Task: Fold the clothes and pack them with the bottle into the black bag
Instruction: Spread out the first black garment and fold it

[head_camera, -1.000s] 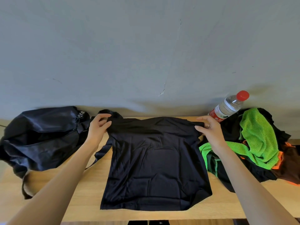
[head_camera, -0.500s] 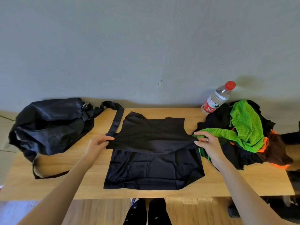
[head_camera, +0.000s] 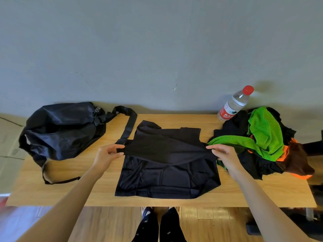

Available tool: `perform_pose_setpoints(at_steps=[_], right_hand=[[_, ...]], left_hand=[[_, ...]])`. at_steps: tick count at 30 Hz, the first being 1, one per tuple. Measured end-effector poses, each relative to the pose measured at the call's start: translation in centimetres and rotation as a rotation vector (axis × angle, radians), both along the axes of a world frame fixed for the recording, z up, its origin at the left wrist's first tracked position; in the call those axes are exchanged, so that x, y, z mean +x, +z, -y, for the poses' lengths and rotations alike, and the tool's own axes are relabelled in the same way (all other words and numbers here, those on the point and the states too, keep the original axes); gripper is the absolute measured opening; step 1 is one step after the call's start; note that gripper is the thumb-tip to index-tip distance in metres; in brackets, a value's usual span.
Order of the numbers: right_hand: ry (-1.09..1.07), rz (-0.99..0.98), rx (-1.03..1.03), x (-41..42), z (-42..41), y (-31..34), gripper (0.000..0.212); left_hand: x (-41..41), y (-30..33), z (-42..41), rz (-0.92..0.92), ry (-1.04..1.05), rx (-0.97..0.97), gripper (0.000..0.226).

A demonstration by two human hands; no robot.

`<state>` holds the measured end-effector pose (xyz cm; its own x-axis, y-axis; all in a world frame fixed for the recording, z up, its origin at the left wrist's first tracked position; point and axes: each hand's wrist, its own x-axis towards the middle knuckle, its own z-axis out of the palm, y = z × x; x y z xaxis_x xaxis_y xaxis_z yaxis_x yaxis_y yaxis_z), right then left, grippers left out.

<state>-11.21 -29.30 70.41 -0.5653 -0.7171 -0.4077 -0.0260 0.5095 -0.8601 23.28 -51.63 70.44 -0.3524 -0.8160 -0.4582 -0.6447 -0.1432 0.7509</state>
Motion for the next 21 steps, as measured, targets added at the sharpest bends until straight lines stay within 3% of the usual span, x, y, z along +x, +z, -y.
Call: perform_pose_setpoints(at_steps=[4, 8, 14, 21], right_hand=[[0.094, -0.074, 0.025, -0.6, 0.8, 1.9, 0.025], [0.154, -0.268, 0.052, -1.5, 1.7, 3.6, 0.027], [0.094, -0.494, -0.014, -3.2, 3.2, 6.8, 0.019], [-0.006, -0.494, -0.144, -4.3, 5.9, 11.5, 0.017]], left_hand=[[-0.1, 1.6, 1.1, 0.012, 0.007, -0.061, 0.03], [-0.4, 3.5, 1.8, -0.008, 0.066, -0.158, 0.031], [-0.7, 7.0, 3.7, -0.026, -0.035, -0.339, 0.03], [-2.0, 11.1, 7.0, -0.14, 0.031, -0.383, 0.019]])
